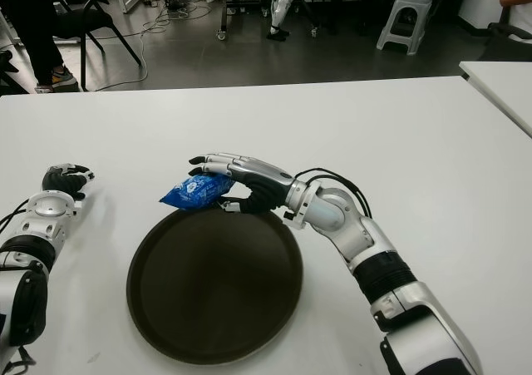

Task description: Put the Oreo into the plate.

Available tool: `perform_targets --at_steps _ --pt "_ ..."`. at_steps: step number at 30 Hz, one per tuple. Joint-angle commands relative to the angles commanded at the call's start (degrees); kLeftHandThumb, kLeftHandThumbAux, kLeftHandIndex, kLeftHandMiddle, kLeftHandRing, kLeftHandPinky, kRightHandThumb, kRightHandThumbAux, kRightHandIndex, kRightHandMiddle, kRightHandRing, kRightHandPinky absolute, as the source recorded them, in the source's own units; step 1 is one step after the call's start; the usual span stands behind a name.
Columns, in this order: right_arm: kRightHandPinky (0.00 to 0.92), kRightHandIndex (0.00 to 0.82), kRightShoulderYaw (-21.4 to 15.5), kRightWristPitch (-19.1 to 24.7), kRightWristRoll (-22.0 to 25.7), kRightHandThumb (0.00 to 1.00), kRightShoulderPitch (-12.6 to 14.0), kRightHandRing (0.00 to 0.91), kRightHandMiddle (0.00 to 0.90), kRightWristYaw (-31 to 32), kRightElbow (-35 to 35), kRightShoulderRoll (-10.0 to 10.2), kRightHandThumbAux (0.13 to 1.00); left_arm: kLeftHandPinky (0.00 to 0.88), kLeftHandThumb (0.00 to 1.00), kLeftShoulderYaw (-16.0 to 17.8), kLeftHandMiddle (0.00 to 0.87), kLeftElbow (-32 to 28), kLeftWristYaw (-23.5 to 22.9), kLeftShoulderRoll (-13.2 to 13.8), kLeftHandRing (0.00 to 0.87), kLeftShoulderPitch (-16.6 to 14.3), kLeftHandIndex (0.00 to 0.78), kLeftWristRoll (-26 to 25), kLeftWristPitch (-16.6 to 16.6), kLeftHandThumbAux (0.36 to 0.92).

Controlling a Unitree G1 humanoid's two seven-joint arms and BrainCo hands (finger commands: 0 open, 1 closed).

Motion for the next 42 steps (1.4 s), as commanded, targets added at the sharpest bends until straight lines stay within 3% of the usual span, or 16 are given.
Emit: perform_targets --at_steps 20,29,30,31,32,34,36,42 --pt "0.0 0.418 -0.25 0.08 0.78 0.701 0.03 0.012 0.085 0.55 0.07 0.25 0.72 0.157 0.675 0.05 0.159 -0.01 -0.05 0.02 0.174 0.19 0.398 -0.04 -0.46 0.724" --pt "0.0 0.396 0.69 6.61 3.31 0.675 -0.66 0.0 0.021 7.72 -3.24 -1.14 0.746 0.143 0.674 -0.29 0.141 0.02 0.08 0.08 0.158 0.18 0.398 0.25 -0.47 0.725" --pt "0.0 0.325 0.85 7.41 3.39 0.56 -0.76 0.0 0.017 8.78 -3.95 -1.46 0.781 0.143 0.675 -0.3 0.141 0.02 0.06 0.1 0.158 0.22 0.398 0.23 -0.5 0.725" --pt "0.0 0.22 1.05 8.71 3.54 0.358 -0.8 0.0 0.011 10.25 -4.78 -1.91 0.839 0.144 0.675 -0.28 0.14 0.02 -0.02 0.13 0.157 0.29 0.398 0.18 -0.58 0.725" --pt "0.0 0.14 1.32 10.46 3.63 0.229 -0.84 0.0 0.007 11.86 -5.62 -2.31 0.869 0.151 0.676 -0.25 0.14 0.01 -0.15 0.15 0.158 0.37 0.398 0.12 -0.71 0.725" --pt "0.0 0.072 1.46 12.66 3.72 0.117 -0.73 0.0 0.003 13.66 -6.74 -2.62 0.884 0.157 0.676 -0.22 0.142 0.0 -0.29 0.17 0.159 0.44 0.398 0.04 -0.84 0.725" --pt "0.0 0.029 1.42 14.33 3.6 0.048 -0.6 0.0 0.001 14.86 -7.82 -2.8 0.888 0.162 0.677 -0.18 0.145 0.01 -0.38 0.18 0.16 0.48 0.398 -0.02 -0.94 0.724" --pt "0.0 0.002 1.73 18.03 2.95 0.005 -0.67 0.0 0.0 17.6 -10.13 -3.47 0.881 0.147 0.676 -0.03 0.15 0.03 -0.39 0.15 0.162 0.41 0.398 -0.18 -0.87 0.724"
